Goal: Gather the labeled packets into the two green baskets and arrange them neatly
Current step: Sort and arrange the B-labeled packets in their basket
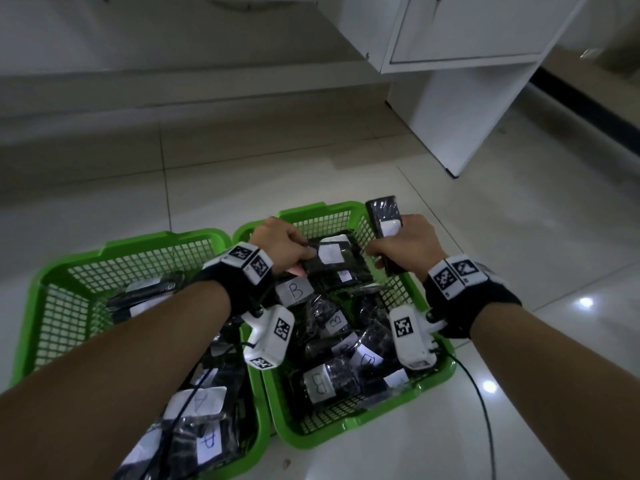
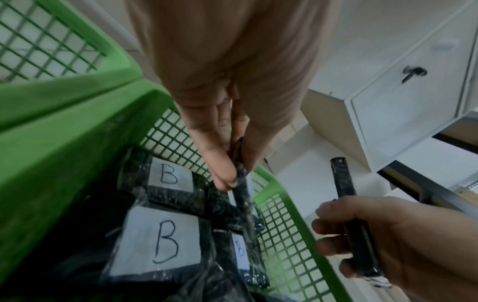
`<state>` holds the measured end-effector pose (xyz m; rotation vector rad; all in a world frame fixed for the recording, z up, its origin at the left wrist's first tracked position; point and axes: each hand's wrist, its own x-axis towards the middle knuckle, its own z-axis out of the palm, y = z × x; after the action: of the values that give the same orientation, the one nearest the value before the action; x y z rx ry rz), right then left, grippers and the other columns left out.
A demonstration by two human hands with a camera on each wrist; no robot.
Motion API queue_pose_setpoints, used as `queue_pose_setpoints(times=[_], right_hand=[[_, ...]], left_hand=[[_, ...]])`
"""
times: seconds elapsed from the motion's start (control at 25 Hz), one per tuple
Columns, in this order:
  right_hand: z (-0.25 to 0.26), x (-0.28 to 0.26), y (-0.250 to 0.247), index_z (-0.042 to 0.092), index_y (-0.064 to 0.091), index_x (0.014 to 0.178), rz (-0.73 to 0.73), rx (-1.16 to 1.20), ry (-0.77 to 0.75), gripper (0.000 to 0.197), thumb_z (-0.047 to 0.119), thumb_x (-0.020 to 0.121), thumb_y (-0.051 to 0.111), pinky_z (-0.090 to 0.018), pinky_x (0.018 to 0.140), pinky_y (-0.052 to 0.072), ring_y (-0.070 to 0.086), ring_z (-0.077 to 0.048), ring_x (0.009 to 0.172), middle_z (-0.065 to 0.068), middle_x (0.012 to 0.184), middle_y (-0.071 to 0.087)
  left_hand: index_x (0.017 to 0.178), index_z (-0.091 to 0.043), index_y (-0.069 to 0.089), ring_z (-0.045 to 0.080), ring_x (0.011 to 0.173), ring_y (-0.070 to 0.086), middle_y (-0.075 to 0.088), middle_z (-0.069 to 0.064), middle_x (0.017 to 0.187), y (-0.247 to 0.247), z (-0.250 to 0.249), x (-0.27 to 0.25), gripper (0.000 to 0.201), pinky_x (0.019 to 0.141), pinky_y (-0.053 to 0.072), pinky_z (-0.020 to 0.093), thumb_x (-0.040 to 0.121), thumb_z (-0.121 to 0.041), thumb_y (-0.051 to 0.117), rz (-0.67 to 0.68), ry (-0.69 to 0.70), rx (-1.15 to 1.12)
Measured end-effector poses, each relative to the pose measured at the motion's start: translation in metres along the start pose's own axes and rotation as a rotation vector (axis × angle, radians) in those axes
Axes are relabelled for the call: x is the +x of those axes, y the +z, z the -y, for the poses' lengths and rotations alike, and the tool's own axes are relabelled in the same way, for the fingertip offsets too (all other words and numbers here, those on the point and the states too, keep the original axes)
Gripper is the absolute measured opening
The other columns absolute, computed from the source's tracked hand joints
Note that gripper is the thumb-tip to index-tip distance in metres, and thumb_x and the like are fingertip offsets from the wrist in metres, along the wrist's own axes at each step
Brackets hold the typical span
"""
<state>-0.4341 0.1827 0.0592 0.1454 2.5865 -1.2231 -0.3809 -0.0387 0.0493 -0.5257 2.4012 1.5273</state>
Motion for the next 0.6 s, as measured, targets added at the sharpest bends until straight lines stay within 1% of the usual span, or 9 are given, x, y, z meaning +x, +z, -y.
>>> queue_pose_setpoints(times=[0.08, 0.12, 0.16, 0.24, 0.32, 0.4, 0.48, 0.52, 0.6], right_hand=[[-0.006, -0.005, -0.002, 0.007, 0.075, 0.078, 0.026, -0.122, -0.029, 0.024, 0.018, 0.059, 0.086, -0.047, 0.061, 0.064, 0.075, -0.022, 0.059, -0.005, 0.068, 0.076], [-0.008, -0.006, -0.003, 0.009, 0.075, 0.077, 0.029, -0.158, -0.044, 0.025, 0.022, 0.058, 0.086, -0.045, 0.061, 0.064, 0.075, -0.021, 0.059, -0.004, 0.068, 0.076], [-0.011, -0.007, -0.005, 0.010, 0.076, 0.076, 0.028, -0.175, -0.055, 0.026, 0.024, 0.057, 0.085, -0.044, 0.061, 0.064, 0.074, -0.020, 0.059, -0.003, 0.068, 0.076], [-0.016, -0.007, -0.010, 0.009, 0.075, 0.075, 0.013, -0.169, -0.062, 0.023, 0.023, 0.059, 0.084, -0.044, 0.062, 0.064, 0.074, -0.020, 0.060, -0.003, 0.067, 0.075], [-0.021, -0.009, -0.016, 0.009, 0.075, 0.077, 0.007, -0.163, -0.069, 0.026, 0.024, 0.062, 0.089, -0.042, 0.064, 0.064, 0.074, -0.018, 0.061, -0.003, 0.068, 0.076], [-0.024, -0.012, -0.021, 0.011, 0.074, 0.081, 0.003, -0.130, -0.059, 0.041, 0.037, 0.059, 0.095, -0.036, 0.063, 0.063, 0.074, -0.017, 0.064, -0.001, 0.073, 0.076], [-0.029, -0.013, -0.021, 0.012, 0.070, 0.088, -0.004, -0.086, -0.028, 0.059, 0.052, 0.053, 0.097, -0.031, 0.057, 0.059, 0.073, -0.017, 0.067, -0.002, 0.078, 0.075], [-0.031, -0.013, -0.020, 0.012, 0.068, 0.091, -0.006, -0.074, -0.014, 0.065, 0.055, 0.051, 0.096, -0.030, 0.053, 0.055, 0.072, -0.017, 0.065, -0.003, 0.079, 0.075], [-0.033, -0.013, -0.022, 0.010, 0.068, 0.094, 0.018, -0.045, 0.011, 0.066, 0.055, 0.055, 0.095, -0.025, 0.047, 0.049, 0.068, -0.016, 0.057, -0.005, 0.077, 0.074]], left_hand=[[0.095, -0.012, 0.073, 0.019, 0.068, 0.076, 0.077, 0.010, 0.086, 0.017, -0.004, 0.005, 0.012, 0.068, 0.063, 0.032, 0.084, -0.009, 0.076, 0.085, -0.030, 0.010], [0.095, -0.011, 0.074, 0.019, 0.069, 0.076, 0.077, 0.011, 0.085, 0.026, -0.004, 0.009, 0.011, 0.068, 0.063, 0.031, 0.084, -0.008, 0.075, 0.112, -0.016, 0.049], [0.095, -0.010, 0.075, 0.020, 0.072, 0.076, 0.077, 0.010, 0.085, 0.034, -0.002, 0.013, 0.011, 0.070, 0.063, 0.031, 0.084, -0.010, 0.075, 0.123, 0.020, 0.134], [0.094, -0.012, 0.077, 0.023, 0.086, 0.074, 0.076, 0.009, 0.091, 0.046, 0.001, 0.022, 0.018, 0.080, 0.061, 0.033, 0.080, -0.022, 0.076, 0.078, 0.131, 0.449], [0.101, -0.009, 0.073, 0.028, 0.101, 0.068, 0.072, 0.009, 0.106, 0.051, 0.003, 0.026, 0.033, 0.085, 0.056, 0.034, 0.079, -0.034, 0.074, 0.006, 0.217, 0.742], [0.109, -0.007, 0.064, 0.031, 0.105, 0.064, 0.066, 0.011, 0.114, 0.054, 0.001, 0.026, 0.043, 0.083, 0.051, 0.034, 0.083, -0.041, 0.069, 0.008, 0.288, 0.932], [0.112, -0.011, 0.059, 0.031, 0.105, 0.063, 0.063, 0.010, 0.115, 0.054, -0.004, 0.026, 0.044, 0.081, 0.051, 0.036, 0.083, -0.044, 0.067, -0.009, 0.361, 1.004], [0.114, -0.013, 0.057, 0.031, 0.107, 0.061, 0.060, 0.009, 0.117, 0.055, -0.006, 0.026, 0.045, 0.083, 0.051, 0.038, 0.083, -0.043, 0.069, -0.007, 0.407, 1.020], [0.120, -0.016, 0.052, 0.030, 0.114, 0.055, 0.051, 0.009, 0.123, 0.059, -0.009, 0.029, 0.052, 0.088, 0.052, 0.042, 0.080, -0.040, 0.074, 0.036, 0.487, 1.059]])
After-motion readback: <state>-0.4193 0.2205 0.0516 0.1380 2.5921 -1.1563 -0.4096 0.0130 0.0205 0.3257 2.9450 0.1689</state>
